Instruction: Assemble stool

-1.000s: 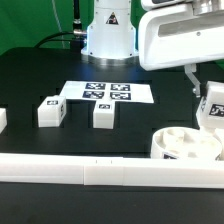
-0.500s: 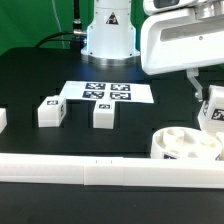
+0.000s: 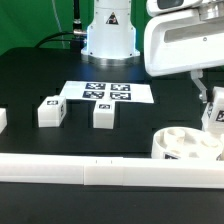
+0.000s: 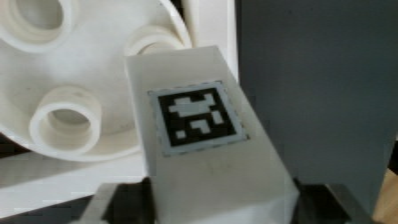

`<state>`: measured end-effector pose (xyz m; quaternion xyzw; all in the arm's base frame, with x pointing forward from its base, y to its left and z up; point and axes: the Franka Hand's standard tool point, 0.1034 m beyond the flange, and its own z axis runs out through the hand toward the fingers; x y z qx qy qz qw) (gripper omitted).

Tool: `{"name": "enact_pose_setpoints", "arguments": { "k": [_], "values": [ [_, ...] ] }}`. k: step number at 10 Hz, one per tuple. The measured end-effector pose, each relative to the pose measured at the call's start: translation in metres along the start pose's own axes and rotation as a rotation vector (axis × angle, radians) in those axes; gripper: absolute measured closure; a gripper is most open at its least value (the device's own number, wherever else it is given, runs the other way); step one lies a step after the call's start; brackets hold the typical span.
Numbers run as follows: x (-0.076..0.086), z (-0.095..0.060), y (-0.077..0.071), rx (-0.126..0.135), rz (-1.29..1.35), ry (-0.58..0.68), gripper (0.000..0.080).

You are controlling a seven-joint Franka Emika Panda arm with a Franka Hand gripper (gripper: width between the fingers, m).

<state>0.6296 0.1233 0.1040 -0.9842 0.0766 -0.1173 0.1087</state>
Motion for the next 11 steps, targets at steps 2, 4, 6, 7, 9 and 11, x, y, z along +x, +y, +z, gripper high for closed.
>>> {"name": "enact_pose_setpoints", "arguments": {
  "k": [2,4,6,7,9,11],
  "values": [
    [-0.002,0.003,0.001,-0.002,0.0,0.008,0.0436],
    [-0.003,0.004,0.0,-0.002,-0.002,0.013,0.0436],
    [-0.004,0.007,0.0,-0.003,-0.004,0.022,0.0436],
    [-0.006,0.008,0.0,-0.004,-0.006,0.031,0.0436],
    [-0.008,0.01,0.003,-0.008,-0.01,0.068,0.0436],
    [-0.009,0.011,0.004,-0.009,-0.012,0.094,0.0436]
  ]
}}
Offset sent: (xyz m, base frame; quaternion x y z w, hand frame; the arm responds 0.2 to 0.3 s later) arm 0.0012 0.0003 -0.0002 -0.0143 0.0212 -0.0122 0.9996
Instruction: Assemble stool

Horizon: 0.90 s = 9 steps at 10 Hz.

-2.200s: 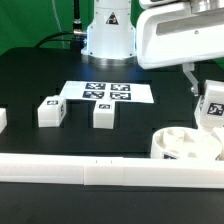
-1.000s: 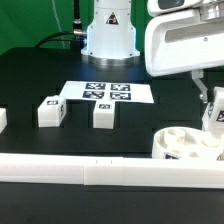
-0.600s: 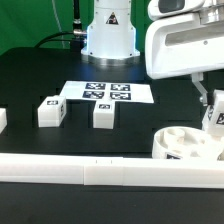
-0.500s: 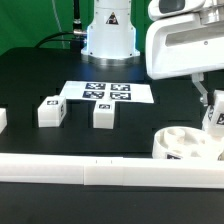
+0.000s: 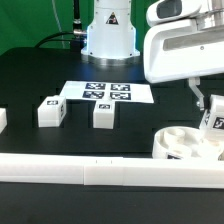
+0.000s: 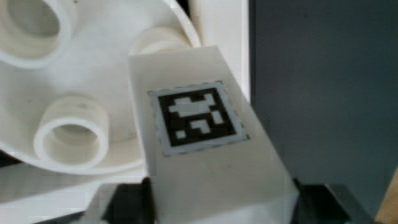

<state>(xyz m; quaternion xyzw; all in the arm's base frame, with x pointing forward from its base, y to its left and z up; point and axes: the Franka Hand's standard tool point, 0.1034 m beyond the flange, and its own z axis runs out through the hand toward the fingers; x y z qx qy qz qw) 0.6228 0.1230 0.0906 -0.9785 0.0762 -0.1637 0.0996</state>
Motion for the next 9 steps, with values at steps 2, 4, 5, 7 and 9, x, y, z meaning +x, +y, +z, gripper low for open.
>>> {"name": "enact_pose_setpoints", "arguments": {
  "k": [2,4,5,7,9],
  "values": [
    [-0.0006,0.0,0.0002,0.0,0.001,0.028,0.0436],
    [-0.0002,-0.0004,0.0002,0.0,0.0,0.05,0.0436],
    [-0.0002,-0.0004,0.0002,0.0,0.0,0.05,0.0436],
    [-0.0002,-0.0005,0.0003,0.0,0.0,0.05,0.028],
    [-0.0001,-0.0047,0.0002,-0.001,0.0,0.033,0.0161]
  ]
}}
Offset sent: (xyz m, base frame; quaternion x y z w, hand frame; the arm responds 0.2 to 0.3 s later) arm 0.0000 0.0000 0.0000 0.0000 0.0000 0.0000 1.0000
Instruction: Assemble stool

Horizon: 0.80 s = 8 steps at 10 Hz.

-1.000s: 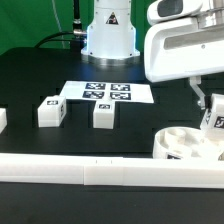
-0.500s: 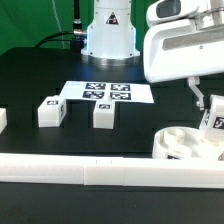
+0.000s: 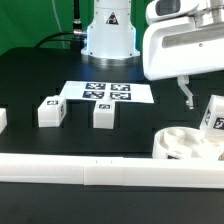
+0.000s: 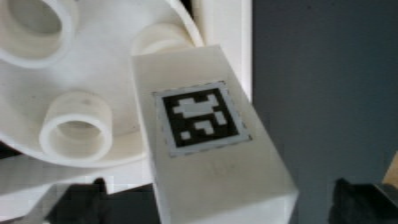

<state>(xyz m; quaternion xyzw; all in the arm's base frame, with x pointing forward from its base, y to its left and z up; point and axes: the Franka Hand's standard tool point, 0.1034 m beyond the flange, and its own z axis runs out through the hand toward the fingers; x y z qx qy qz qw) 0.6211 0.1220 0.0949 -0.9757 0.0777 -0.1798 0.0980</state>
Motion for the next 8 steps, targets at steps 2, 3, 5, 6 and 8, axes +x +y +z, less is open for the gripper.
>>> {"name": "enact_pose_setpoints", "arguments": {
  "k": [2,3,5,6,8],
  "values": [
    [0.004,-0.009,-0.003,0.003,-0.002,-0.001,0.0152],
    [0.007,-0.015,-0.005,0.006,-0.001,-0.02,0.0152],
    [0.013,-0.022,-0.009,0.011,-0.003,-0.032,0.0151],
    [0.013,-0.021,-0.009,0.011,-0.003,-0.033,0.0151],
    [0.012,-0.021,-0.009,0.01,-0.003,-0.042,0.0151]
  ]
}}
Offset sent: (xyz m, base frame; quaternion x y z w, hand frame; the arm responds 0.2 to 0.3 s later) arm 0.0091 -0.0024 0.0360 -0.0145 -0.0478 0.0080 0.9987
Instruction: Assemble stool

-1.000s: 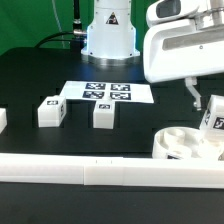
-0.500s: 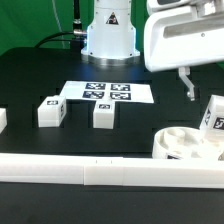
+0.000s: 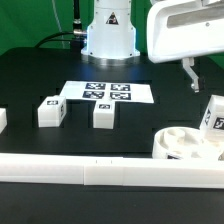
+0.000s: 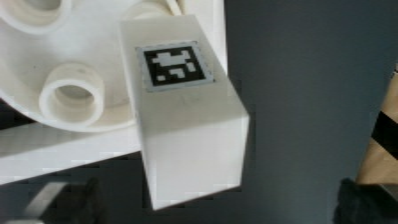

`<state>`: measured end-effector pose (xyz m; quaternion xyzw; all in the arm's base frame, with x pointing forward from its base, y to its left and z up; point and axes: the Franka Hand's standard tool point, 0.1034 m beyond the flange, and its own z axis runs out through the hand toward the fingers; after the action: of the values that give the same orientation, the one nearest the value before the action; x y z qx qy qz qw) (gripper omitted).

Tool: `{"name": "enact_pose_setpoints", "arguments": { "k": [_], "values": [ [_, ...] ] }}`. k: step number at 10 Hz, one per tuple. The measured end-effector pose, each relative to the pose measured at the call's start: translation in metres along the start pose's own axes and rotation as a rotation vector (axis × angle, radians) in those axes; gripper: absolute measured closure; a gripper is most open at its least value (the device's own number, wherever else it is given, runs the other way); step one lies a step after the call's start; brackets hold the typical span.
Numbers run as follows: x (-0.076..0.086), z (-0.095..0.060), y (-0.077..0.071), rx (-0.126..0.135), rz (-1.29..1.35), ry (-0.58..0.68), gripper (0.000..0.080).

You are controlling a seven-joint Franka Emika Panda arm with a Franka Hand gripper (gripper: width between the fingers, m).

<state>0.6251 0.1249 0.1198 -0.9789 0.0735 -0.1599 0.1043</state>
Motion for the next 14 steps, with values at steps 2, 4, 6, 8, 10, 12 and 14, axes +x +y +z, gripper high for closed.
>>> {"name": "enact_pose_setpoints", "arguments": {
  "k": [2,4,6,8,10,12,14],
  "values": [
    [-0.002,0.001,0.001,-0.005,-0.006,-0.033,0.0151],
    [-0.012,0.002,0.007,-0.013,-0.05,-0.14,0.0151],
    [-0.015,0.0,0.005,-0.005,-0.036,-0.298,0.0151],
    [-0.021,0.0,0.006,-0.001,-0.029,-0.434,0.0151],
    [-0.015,0.003,0.013,-0.073,-0.097,-0.451,0.0151],
    [-0.016,0.011,0.015,-0.098,-0.098,-0.392,0.0151],
    [-0.017,0.011,0.02,-0.076,-0.091,-0.4,0.0151]
  ]
}}
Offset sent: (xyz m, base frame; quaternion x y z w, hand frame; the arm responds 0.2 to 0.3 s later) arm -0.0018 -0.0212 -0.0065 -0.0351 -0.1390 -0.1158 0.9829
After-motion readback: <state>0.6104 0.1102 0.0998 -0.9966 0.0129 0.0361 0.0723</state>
